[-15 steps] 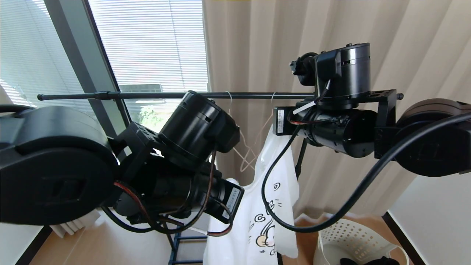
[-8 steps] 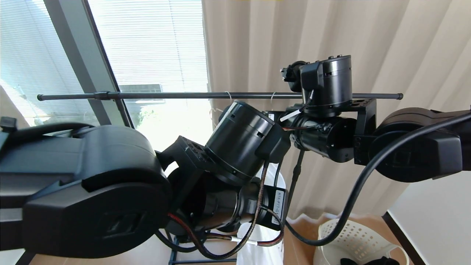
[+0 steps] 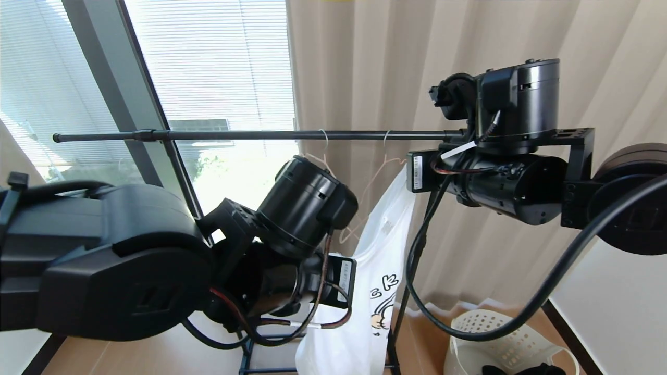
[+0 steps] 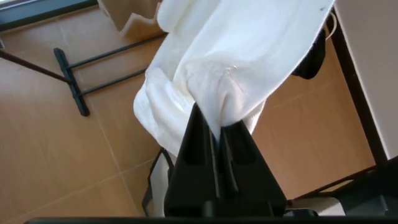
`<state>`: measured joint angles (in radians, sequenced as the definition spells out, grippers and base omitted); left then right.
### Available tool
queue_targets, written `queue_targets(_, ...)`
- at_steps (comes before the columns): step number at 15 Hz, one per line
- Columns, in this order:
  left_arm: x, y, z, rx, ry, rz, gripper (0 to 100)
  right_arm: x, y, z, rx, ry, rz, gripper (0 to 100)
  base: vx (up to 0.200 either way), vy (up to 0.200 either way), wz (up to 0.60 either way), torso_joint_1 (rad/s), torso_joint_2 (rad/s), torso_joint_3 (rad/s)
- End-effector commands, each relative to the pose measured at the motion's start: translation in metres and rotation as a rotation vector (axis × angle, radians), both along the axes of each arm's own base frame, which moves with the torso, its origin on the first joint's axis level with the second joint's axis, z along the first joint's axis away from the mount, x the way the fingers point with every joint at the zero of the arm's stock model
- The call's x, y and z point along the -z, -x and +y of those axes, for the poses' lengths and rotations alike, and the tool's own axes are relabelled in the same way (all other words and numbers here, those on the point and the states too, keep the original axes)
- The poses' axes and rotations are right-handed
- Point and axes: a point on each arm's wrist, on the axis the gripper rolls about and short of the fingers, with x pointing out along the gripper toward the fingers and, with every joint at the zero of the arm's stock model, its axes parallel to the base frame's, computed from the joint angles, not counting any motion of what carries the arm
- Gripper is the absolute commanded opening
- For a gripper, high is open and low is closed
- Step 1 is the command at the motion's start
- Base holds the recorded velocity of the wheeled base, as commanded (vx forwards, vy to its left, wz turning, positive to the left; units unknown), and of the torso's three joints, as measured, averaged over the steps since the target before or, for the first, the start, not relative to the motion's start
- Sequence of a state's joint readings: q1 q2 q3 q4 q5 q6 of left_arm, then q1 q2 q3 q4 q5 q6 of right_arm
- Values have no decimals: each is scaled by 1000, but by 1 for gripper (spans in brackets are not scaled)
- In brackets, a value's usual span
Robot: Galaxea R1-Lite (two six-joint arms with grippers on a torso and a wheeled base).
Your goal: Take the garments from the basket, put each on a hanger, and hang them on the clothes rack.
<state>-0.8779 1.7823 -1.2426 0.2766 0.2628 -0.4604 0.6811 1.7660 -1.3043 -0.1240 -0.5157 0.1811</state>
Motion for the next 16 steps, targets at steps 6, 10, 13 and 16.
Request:
queue_targets(6,-6,-35,11,-73,26,-53,100,-4,18,-32,78,104,-20,0,0,0,0,0,0,0)
queue_targets(10,-6,-34,13,-58,21,-63,100,-9,14,-46,113,128,-35,0,0,0,0,0,0,0)
queue_targets(13,-1,-39,15,-64,4,-56,100,-13,16,-54,128,145,-44,0,0,0,0,0,0,0)
queue_targets(16,12,-53,13,-80,-5,-64,100,-15,16,-65,149,173,-52,0,0,0,0,0,0,0)
